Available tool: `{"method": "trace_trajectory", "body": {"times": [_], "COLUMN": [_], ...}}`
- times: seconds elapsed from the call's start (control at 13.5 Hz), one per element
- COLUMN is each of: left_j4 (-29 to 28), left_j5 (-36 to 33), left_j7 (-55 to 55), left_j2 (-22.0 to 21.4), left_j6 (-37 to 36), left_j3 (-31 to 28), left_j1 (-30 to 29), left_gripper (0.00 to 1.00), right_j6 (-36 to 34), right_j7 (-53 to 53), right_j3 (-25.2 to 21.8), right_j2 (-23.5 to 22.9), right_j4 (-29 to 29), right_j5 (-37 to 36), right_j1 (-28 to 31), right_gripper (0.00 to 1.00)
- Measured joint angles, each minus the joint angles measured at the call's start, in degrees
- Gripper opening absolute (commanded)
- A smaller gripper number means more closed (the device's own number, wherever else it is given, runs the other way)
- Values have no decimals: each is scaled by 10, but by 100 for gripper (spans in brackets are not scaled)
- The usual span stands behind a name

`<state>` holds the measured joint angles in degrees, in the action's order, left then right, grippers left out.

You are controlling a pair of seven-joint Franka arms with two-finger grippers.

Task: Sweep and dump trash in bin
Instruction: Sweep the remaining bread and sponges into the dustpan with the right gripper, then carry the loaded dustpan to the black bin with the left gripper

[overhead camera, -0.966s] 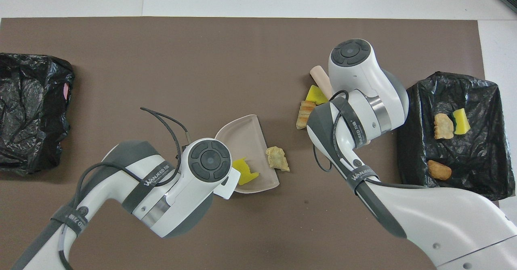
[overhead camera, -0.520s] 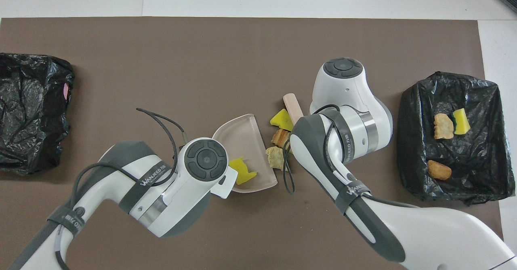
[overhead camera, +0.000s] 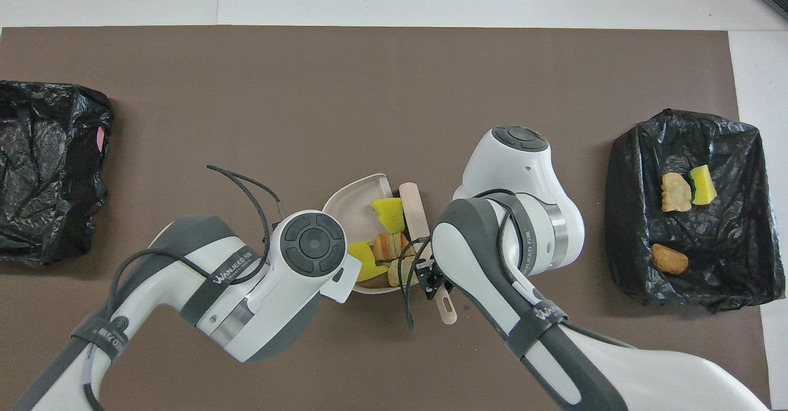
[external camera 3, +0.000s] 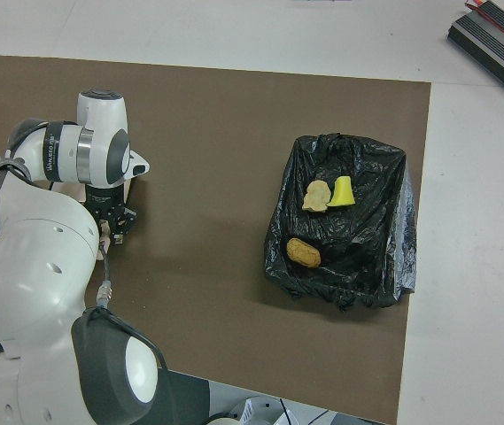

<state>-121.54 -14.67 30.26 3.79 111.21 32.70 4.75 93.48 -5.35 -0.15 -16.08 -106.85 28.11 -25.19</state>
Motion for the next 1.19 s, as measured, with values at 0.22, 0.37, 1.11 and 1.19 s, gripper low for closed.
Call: {"method": "trace_trajectory", "body": {"times": [0.22, 0.37, 1.11, 1.19], "left_j4": [0, 0, 0, -1], "left_j5": [0, 0, 3, 3], "left_j7": [1, 1, 106, 137], "left_j2": [0, 0, 0, 0], "left_j6": [0, 0, 24, 37], "left_j3": [0, 0, -6, -7], "left_j1": [-1, -1, -16, -19], "left_gripper": [0, 0, 0, 0], "right_j6": [0, -1, -4, -4], "right_j7": [-24, -32, -35, -35], "right_j3": [-2, -6, -8, -8], "right_j2": [3, 18, 41, 41], "right_j4": [1, 3, 4, 4], "right_j5": [32, 33, -202, -206], "right_j1": [3, 9, 21, 17], "right_gripper": [0, 0, 0, 0]}}
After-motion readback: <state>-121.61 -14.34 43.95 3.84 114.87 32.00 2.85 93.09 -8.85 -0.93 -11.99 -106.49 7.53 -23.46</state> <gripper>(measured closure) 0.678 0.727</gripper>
